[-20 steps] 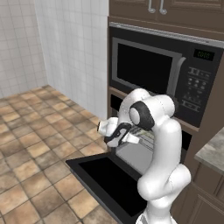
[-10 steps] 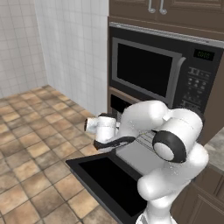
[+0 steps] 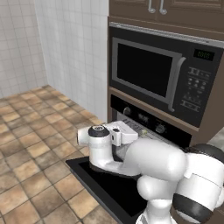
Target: Place the fish on the rack of the oven, and slide the rack back inside. Close the oven door.
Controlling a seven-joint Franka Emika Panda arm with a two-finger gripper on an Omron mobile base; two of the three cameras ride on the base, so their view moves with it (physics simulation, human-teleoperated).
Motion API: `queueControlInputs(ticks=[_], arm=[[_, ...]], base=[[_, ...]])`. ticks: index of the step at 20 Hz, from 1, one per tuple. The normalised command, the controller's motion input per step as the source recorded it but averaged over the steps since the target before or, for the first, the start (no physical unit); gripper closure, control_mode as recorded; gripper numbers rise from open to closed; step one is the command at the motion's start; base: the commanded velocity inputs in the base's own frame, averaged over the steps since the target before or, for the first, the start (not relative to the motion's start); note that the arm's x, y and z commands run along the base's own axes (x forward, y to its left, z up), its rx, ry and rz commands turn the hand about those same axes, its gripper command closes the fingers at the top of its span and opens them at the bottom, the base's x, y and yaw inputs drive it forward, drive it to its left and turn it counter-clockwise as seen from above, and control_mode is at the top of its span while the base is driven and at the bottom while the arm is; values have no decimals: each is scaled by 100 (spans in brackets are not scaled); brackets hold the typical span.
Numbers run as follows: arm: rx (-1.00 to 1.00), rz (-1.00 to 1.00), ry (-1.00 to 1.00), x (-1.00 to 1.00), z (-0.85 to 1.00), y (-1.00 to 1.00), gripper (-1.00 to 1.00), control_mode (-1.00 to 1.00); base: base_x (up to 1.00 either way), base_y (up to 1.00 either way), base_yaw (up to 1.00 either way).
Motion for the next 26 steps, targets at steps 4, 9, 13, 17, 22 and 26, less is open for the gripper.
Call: queueControlInputs(ticks=[4, 9, 13, 17, 22, 26], arm=[[-31, 10, 35, -22, 90, 0, -100, -100], [-35, 11, 59, -15, 53, 16, -100, -100], [-47, 3, 86, -33, 18, 81, -100, -100], [-54, 0, 97, -23, 0, 100, -100, -100], [-53, 0, 100, -12, 0, 100, -100, -100], [-52, -2, 100, -12, 0, 100, -100, -100]], base=[[0, 0, 0], [0, 0, 0], [0, 0, 0], [0, 0, 0], [0, 0, 0], [0, 0, 0]])
